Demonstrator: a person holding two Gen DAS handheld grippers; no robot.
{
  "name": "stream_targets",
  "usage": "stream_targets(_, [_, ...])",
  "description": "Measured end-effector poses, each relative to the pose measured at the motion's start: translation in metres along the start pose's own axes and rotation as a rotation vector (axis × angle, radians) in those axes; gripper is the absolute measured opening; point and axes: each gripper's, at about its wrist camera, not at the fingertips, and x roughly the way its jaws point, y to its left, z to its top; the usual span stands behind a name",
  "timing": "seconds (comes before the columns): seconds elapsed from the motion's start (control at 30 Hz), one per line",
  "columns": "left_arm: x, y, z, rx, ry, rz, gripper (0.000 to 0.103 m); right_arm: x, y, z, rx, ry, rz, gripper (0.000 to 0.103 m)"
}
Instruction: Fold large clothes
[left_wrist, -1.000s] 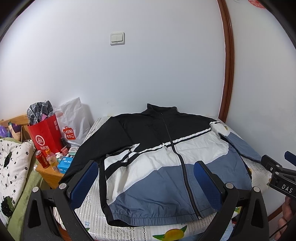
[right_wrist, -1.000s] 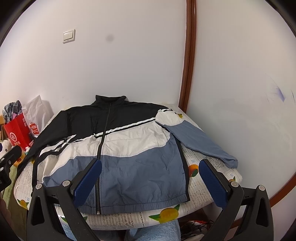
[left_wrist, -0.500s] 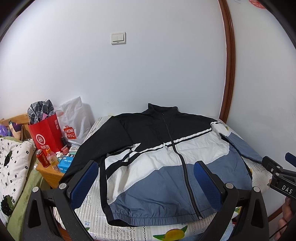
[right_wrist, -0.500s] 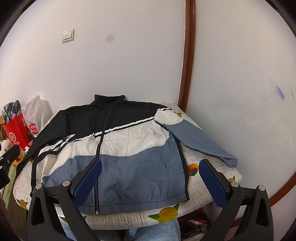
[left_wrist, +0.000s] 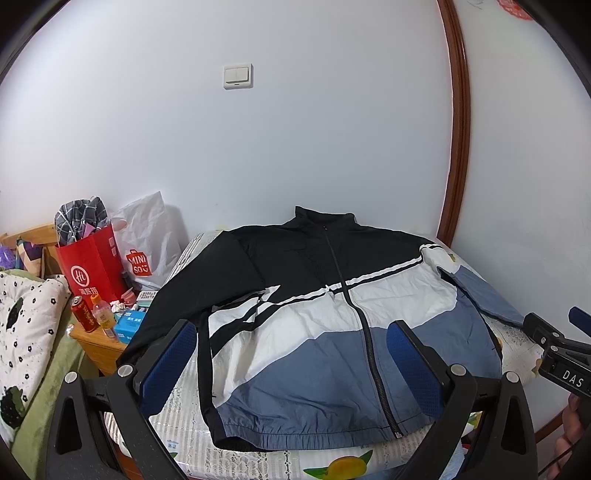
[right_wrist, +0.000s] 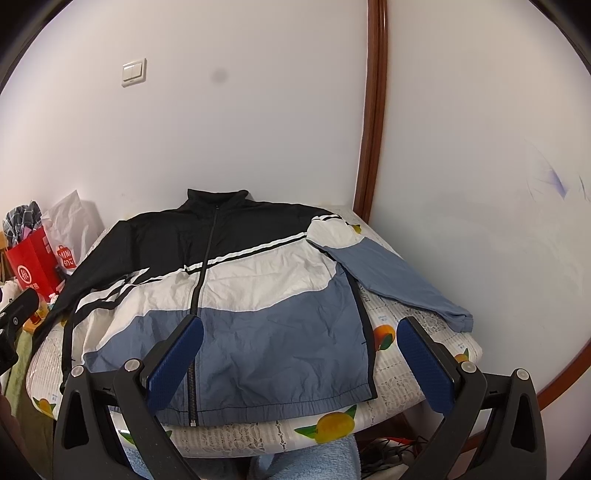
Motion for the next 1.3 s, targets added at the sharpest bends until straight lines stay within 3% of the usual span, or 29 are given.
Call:
stream_targets(0.43, [0.004,-0.004,-0.004,-0.003,0.007,-0.013,0.103,0.001,-0.001,0.0,0.002,0.001,0.0,0.103])
stream_targets(0.7, [0.006,-0.001,-0.005,-0.017,0.001,-0.062,0.103,0.006,0.001,-0.002,0.002,0.008,-0.005,0.103])
stream_targets(0.87, [0.014,0.002,-0.003,-0.009,-0.006,-0.029,0.103,0.017,0.002,-0.004,-0.004,0.019,-0.007,0.103])
stream_targets(1.0, [0.029,0.012,-0.002,-0.037,0.029,-0.031,0.103,0.029,0.006,-0.003,-0.035,0.016,-0.023,0.103])
stream_targets(1.3, [0.075,0.046,0.005,-0.043,0.116,0.046,0.103,0.073,0.024,0.011,-0.108,0.084,0.019,0.102])
